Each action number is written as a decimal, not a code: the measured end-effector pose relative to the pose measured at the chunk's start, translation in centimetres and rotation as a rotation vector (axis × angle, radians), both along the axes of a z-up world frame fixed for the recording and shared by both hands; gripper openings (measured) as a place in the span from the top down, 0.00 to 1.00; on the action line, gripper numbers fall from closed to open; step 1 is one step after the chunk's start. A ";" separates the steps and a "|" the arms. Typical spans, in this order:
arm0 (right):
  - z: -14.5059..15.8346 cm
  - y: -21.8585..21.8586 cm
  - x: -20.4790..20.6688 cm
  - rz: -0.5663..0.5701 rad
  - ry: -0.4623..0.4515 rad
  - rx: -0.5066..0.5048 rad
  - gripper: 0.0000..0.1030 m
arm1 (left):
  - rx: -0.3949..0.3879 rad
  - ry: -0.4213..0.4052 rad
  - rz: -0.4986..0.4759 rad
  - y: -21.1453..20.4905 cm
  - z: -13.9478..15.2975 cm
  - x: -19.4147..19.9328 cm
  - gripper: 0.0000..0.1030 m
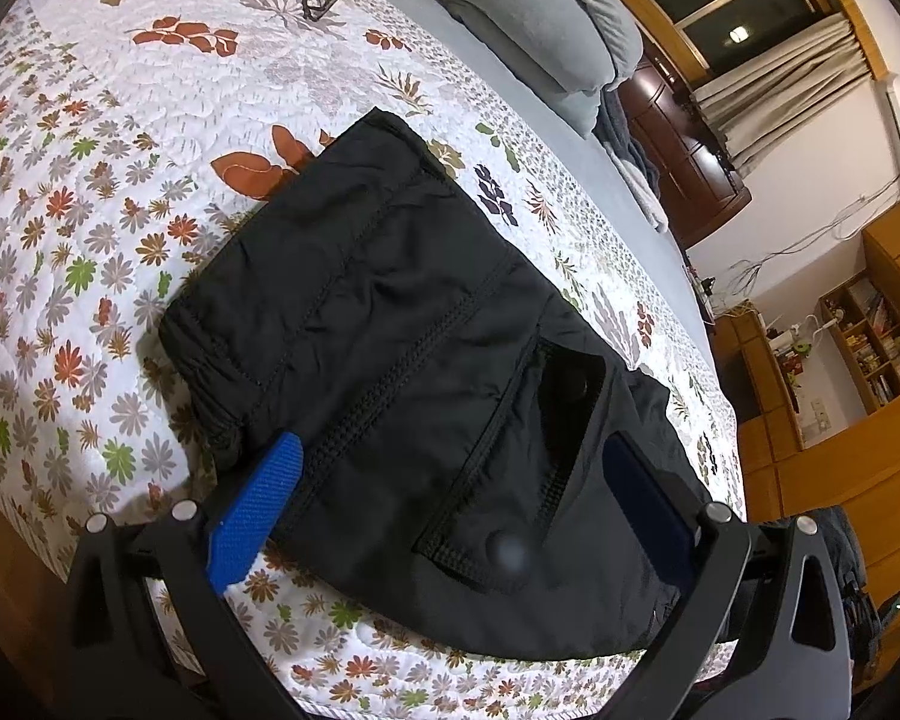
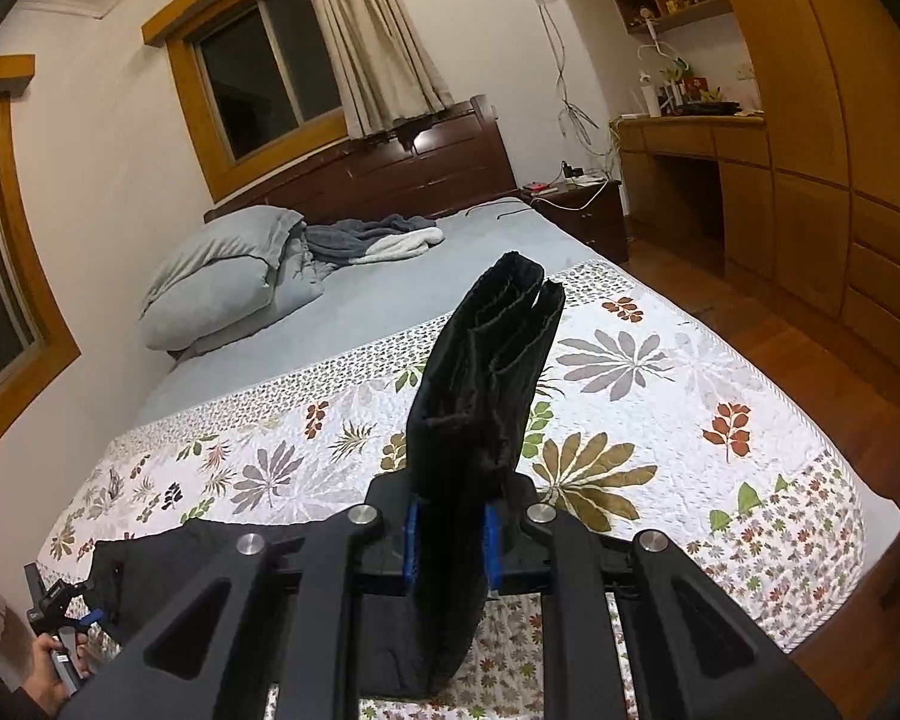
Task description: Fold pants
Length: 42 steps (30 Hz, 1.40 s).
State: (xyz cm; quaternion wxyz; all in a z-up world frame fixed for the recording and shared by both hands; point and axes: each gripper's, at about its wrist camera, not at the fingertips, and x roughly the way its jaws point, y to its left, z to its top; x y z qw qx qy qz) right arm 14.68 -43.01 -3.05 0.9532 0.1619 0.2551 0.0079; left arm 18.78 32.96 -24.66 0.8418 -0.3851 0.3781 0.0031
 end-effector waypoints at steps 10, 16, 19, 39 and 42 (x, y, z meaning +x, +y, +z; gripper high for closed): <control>1.3 2.9 0.7 0.045 0.000 -0.044 0.85 | -0.017 -0.008 -0.008 0.2 0.1 -0.7 0.03; 2.3 5.6 1.2 0.082 -0.001 -0.084 0.85 | -0.030 -0.014 -0.006 0.0 0.2 -0.9 0.03; 2.7 6.6 1.6 0.095 0.000 -0.098 0.85 | -0.036 -0.018 -0.010 0.1 0.2 -1.0 0.03; 2.4 17.3 3.3 0.234 0.038 -0.227 0.85 | -0.069 -0.036 -0.014 0.3 0.1 -1.8 0.03; 1.9 18.9 3.5 0.257 0.049 -0.249 0.85 | -0.073 -0.038 -0.015 0.3 0.1 -1.9 0.03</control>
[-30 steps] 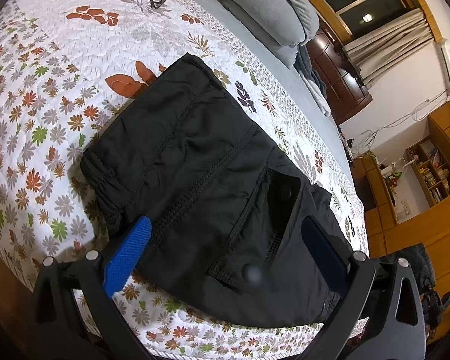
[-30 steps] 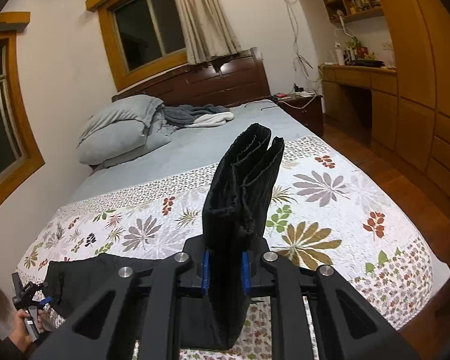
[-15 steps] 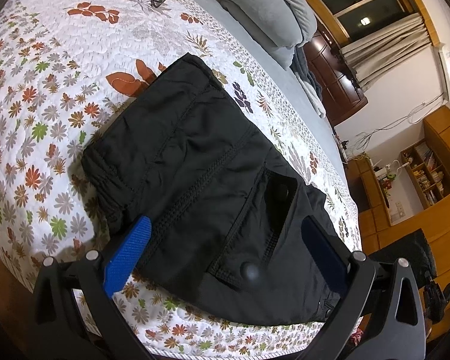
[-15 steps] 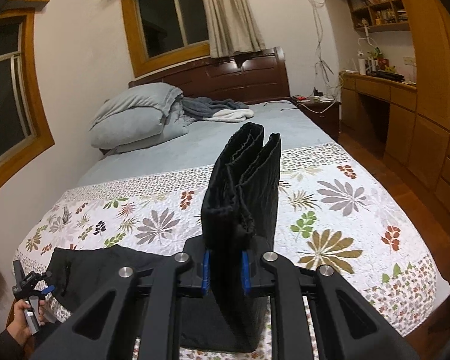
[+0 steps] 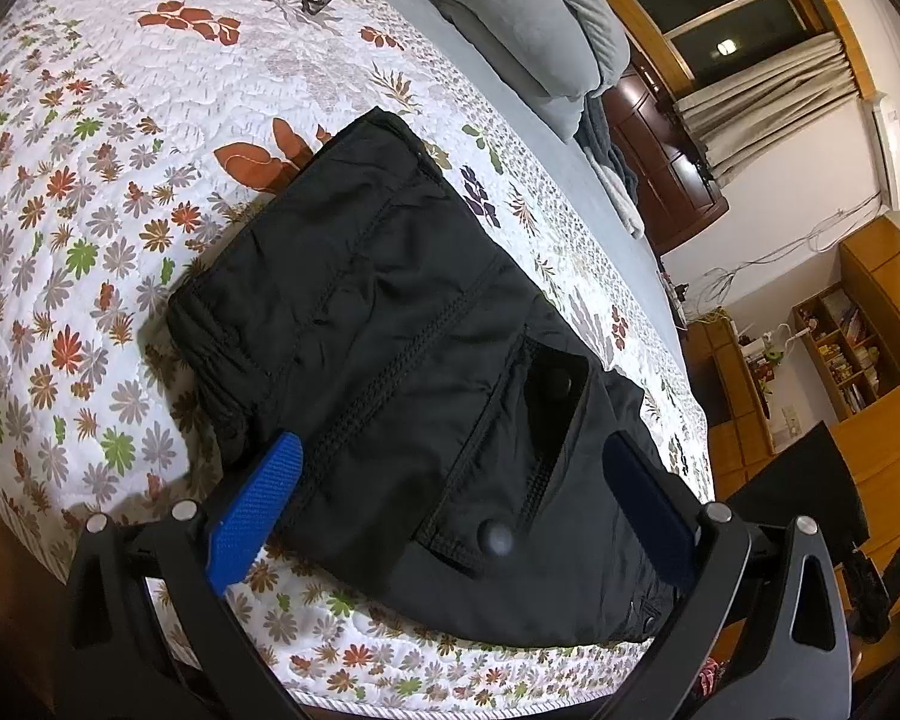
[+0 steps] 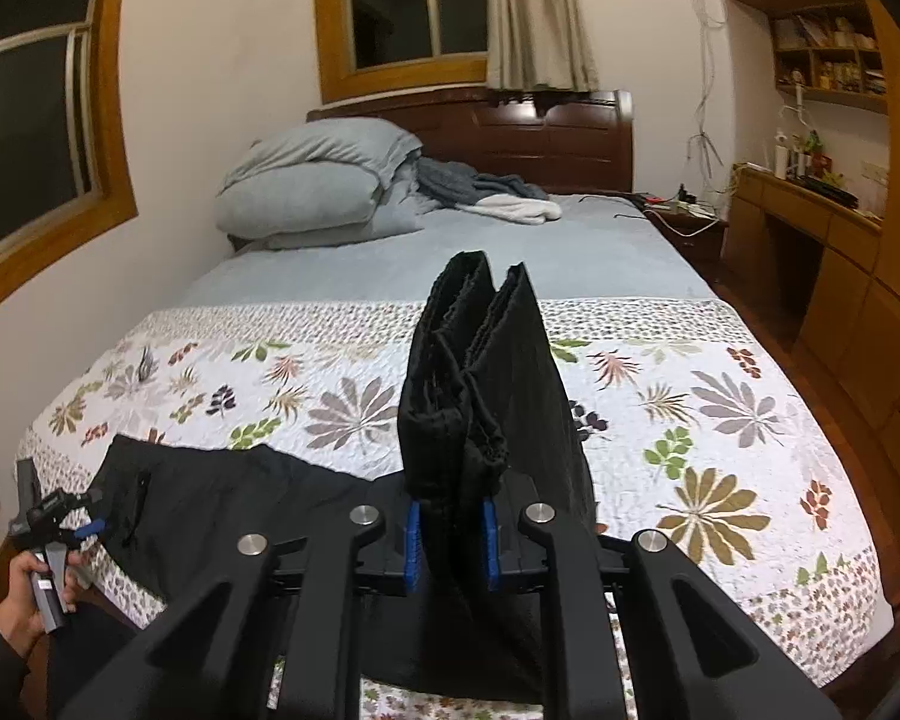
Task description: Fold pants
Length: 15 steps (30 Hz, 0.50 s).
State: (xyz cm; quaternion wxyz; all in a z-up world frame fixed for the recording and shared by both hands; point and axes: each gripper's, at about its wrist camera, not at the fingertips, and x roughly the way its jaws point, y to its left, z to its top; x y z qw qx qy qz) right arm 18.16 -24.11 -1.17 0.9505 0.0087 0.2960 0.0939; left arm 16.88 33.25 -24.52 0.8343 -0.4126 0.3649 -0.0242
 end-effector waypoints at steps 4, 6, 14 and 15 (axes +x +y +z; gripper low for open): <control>-0.8 2.0 0.1 0.022 0.011 -0.032 0.85 | -0.006 -0.004 -0.001 -0.1 0.1 -0.1 0.03; -1.2 3.0 0.3 0.028 0.019 -0.053 0.85 | -0.009 -0.006 -0.001 0.0 0.1 -0.2 0.03; -4.0 7.9 0.4 0.079 0.051 -0.140 0.86 | -0.022 -0.013 0.000 0.0 0.1 -0.6 0.03; -4.5 8.7 0.4 0.087 0.056 -0.158 0.86 | -0.021 -0.013 -0.001 0.0 0.1 -0.6 0.03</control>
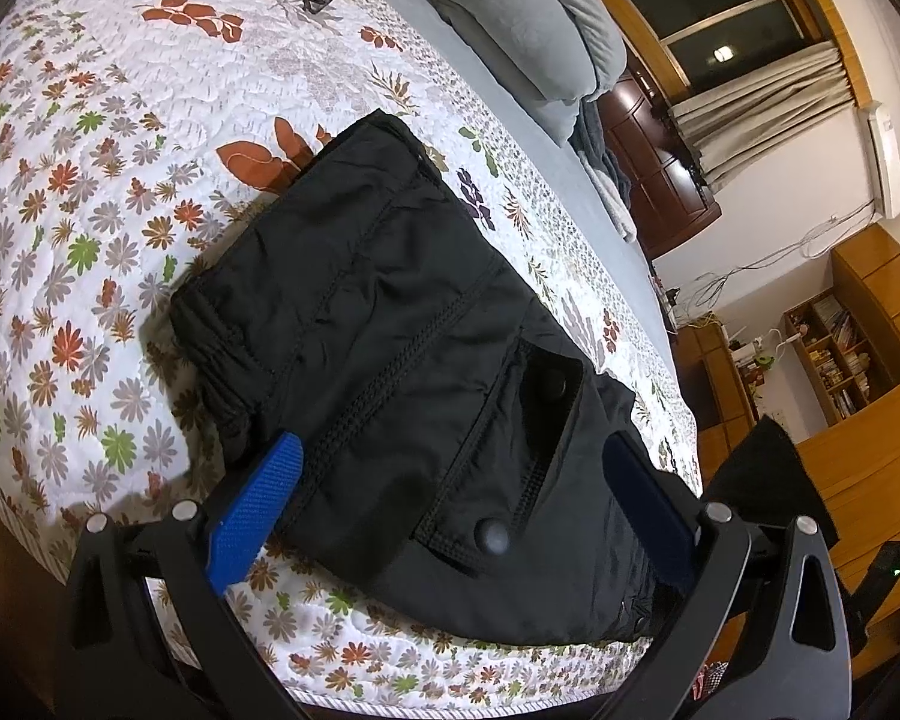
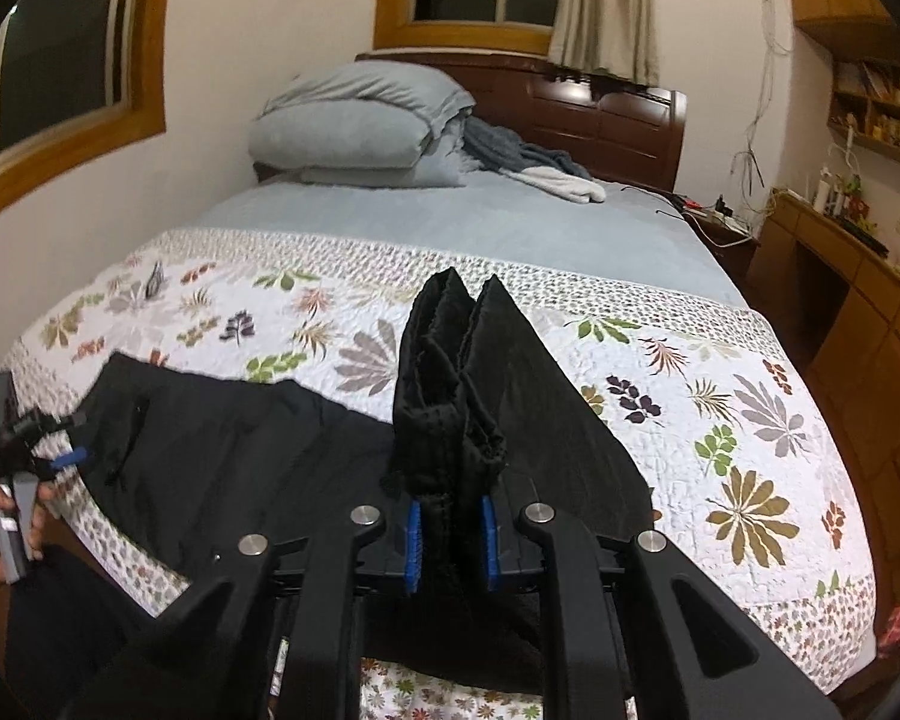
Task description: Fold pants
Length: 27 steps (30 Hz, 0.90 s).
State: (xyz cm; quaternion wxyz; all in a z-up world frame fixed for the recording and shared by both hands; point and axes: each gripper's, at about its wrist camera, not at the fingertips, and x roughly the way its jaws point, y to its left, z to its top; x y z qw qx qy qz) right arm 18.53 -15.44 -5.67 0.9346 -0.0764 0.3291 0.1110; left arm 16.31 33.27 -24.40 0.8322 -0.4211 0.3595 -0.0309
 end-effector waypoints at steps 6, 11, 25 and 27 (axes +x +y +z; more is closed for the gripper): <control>-2.9 2.7 0.2 0.038 0.054 -0.042 0.86 | -0.002 -0.001 0.001 0.0 0.0 0.0 0.03; -6.0 5.2 0.3 0.075 0.102 -0.090 0.86 | -0.003 -0.001 0.000 0.0 0.0 -0.2 0.03; -13.7 12.9 -1.4 0.180 0.086 -0.454 0.86 | -0.028 -0.014 -0.005 0.0 0.0 -0.5 0.03; -15.0 13.8 -1.7 0.193 0.077 -0.511 0.86 | -0.033 -0.016 -0.006 0.0 0.0 -0.4 0.03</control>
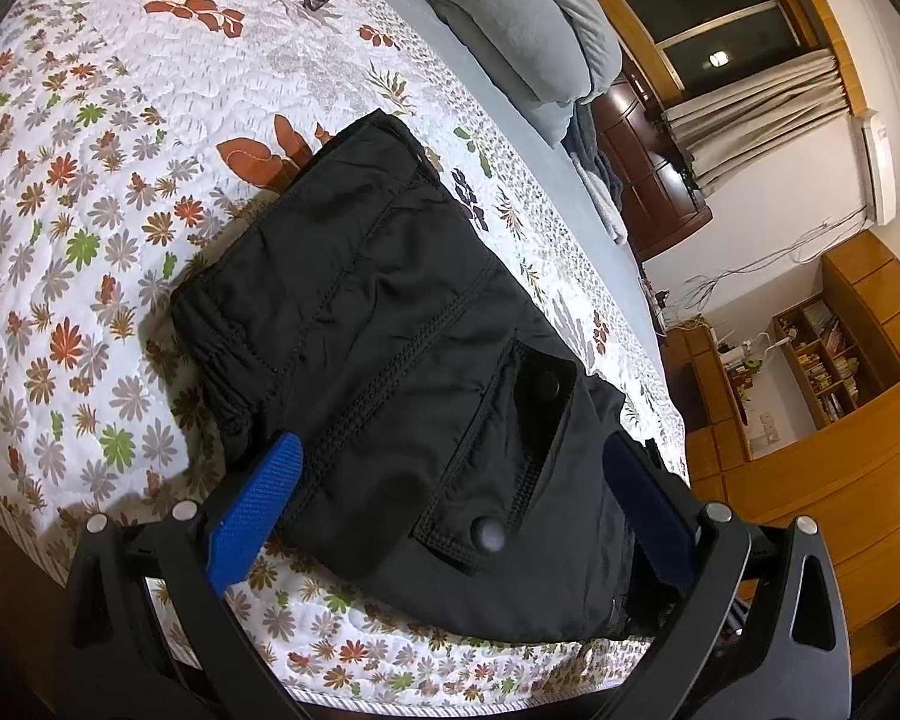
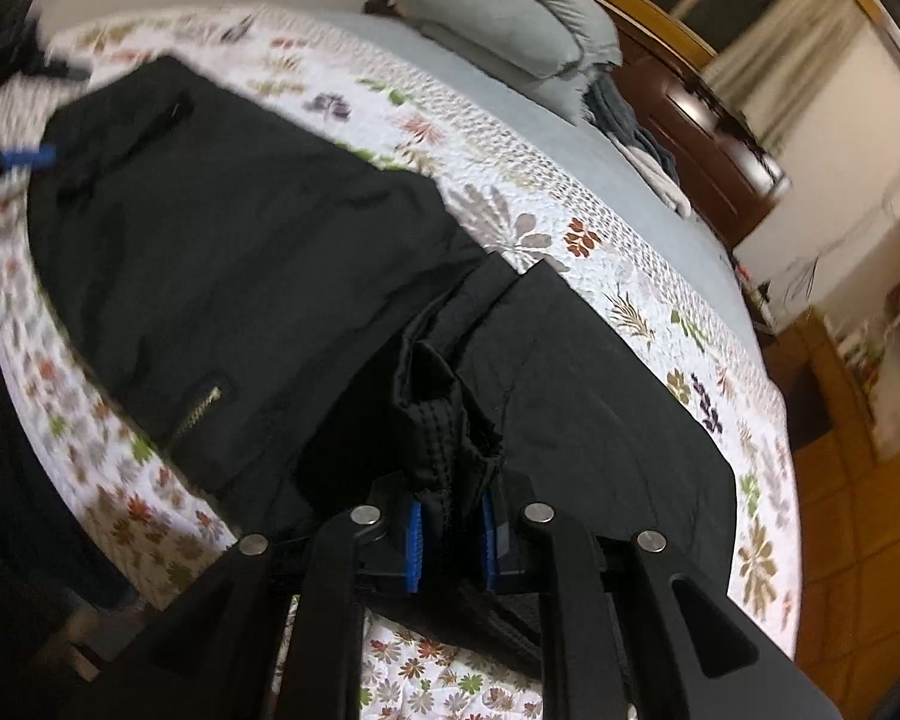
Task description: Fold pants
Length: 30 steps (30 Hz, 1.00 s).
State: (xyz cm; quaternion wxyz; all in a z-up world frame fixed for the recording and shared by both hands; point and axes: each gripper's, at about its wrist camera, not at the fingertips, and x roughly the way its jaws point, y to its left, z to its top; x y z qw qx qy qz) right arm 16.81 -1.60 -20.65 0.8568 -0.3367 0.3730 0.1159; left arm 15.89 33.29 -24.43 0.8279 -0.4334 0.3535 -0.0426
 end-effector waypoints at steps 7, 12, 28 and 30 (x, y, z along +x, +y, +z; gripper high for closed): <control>-3.1 1.2 -0.7 0.051 -0.014 -0.086 0.72 | -0.006 -0.002 -0.004 0.1 -0.1 0.0 0.03; 0.9 -0.5 -1.4 0.107 0.076 0.129 0.39 | -0.014 -0.007 -0.005 0.2 -0.1 -0.2 0.03; -0.6 -6.4 5.7 -0.143 0.252 0.349 0.45 | -0.046 -0.020 -0.012 0.7 -0.4 0.0 0.03; -0.8 -6.2 5.6 -0.112 0.287 0.393 0.48 | -0.046 -0.020 -0.013 0.8 -0.4 0.0 0.03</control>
